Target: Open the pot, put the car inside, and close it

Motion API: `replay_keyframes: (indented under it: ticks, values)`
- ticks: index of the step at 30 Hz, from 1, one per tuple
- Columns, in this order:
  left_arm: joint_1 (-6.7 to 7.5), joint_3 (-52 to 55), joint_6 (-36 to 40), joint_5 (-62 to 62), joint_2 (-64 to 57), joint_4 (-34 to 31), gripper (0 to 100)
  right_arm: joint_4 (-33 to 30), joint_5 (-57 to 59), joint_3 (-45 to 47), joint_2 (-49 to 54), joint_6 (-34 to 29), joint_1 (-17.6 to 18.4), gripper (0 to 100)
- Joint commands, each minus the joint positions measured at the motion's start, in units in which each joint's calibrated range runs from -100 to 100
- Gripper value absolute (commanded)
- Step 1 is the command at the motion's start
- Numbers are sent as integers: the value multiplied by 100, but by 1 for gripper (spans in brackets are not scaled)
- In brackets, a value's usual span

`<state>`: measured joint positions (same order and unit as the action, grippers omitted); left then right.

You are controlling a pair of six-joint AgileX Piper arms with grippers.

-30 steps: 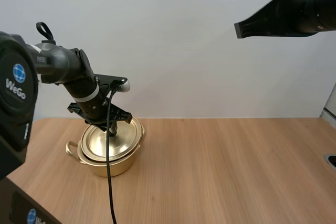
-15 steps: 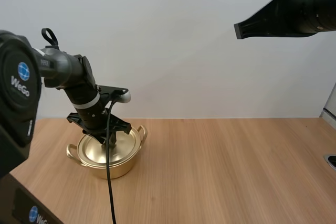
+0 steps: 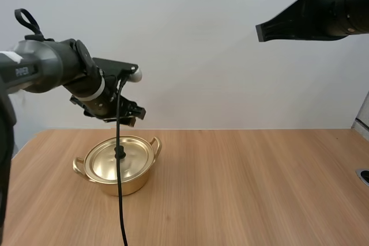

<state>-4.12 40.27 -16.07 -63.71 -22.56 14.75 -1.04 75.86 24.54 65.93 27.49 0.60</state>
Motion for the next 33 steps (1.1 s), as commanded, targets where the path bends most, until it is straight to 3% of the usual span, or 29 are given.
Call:
replay_keyframes:
  ticks: [1,4,9,18,26,28,30,33]
  values:
    - [-4,-9,83,716,-611,377,96,139,0,113,3,3,-6,0]
    - [-4,134,89,1678,-1529,938,96,349,-248,514,19,3,-6,0]
    - [-4,973,-114,3359,-3406,1292,96,736,-2197,1716,341,3,-6,0]
    - [-4,2927,-592,3411,-6222,1292,96,502,-6137,4493,1001,3,-6,0]
    - [-4,4224,70,3469,-7212,1224,94,525,-6880,6500,679,3,-6,0]
    - [-4,4395,60,3413,-7226,1210,87,538,-7016,6802,639,3,-6,0]
    - [-4,4515,60,3413,-7226,1152,66,538,-7045,6990,639,3,-6,0]
    - [-12,4684,80,3433,-7226,1126,13,538,-7045,7039,639,3,-18,0]
